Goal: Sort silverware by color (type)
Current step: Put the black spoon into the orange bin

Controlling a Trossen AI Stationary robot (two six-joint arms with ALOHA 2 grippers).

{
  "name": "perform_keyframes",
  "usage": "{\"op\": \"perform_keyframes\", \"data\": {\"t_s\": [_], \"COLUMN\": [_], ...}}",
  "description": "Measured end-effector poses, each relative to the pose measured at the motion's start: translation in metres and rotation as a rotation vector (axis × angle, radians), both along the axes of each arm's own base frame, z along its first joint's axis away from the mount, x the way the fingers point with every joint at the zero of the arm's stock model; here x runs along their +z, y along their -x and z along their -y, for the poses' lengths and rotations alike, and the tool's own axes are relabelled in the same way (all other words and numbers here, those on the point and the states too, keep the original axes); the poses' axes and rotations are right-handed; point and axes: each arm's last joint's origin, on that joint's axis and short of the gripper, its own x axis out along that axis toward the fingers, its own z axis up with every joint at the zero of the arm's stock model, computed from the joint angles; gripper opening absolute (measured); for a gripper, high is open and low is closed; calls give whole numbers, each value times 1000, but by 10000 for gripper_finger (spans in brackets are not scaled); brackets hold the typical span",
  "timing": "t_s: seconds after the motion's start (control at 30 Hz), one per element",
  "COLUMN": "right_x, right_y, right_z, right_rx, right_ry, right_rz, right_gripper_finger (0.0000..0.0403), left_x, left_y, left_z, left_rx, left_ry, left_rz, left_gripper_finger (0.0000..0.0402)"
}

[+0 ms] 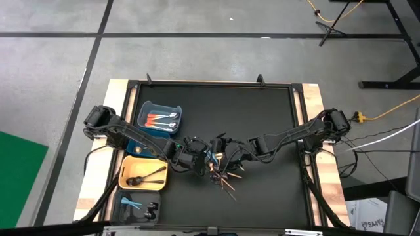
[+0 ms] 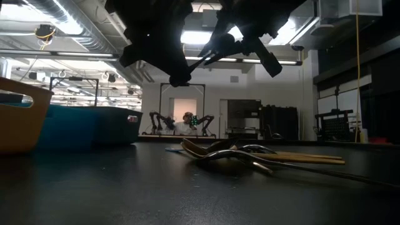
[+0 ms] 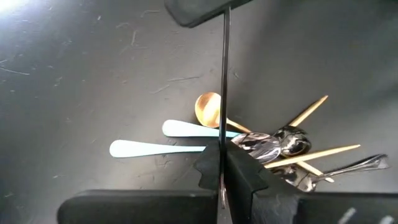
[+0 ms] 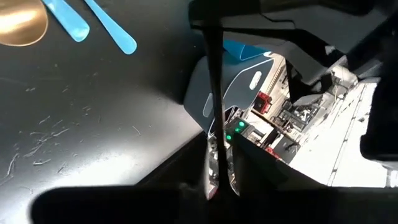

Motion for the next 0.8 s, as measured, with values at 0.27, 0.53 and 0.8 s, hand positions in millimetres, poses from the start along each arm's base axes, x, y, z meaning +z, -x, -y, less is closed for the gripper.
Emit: {"op": "perform_keyframes", "data": {"t_s": [0.27, 0.53, 0.8], "right_x": [0, 1, 24], "right_y": [0, 1, 24], "right_z": [0, 2, 11], "right_rx": [-83, -226, -393], "right_ry": [-124, -168, -209], "right_rz": [54, 129, 186], "right_gripper_finger": [110, 111, 111], "left_x": [1, 1, 1], "left_y": [-1, -6, -9], "left_z": [-4, -21, -37], "left_rx": [32, 84, 129], "left_ry": [-29, -30, -38], "left_rz": [14, 23, 18], "left_gripper_finger": [2, 2, 3]}}
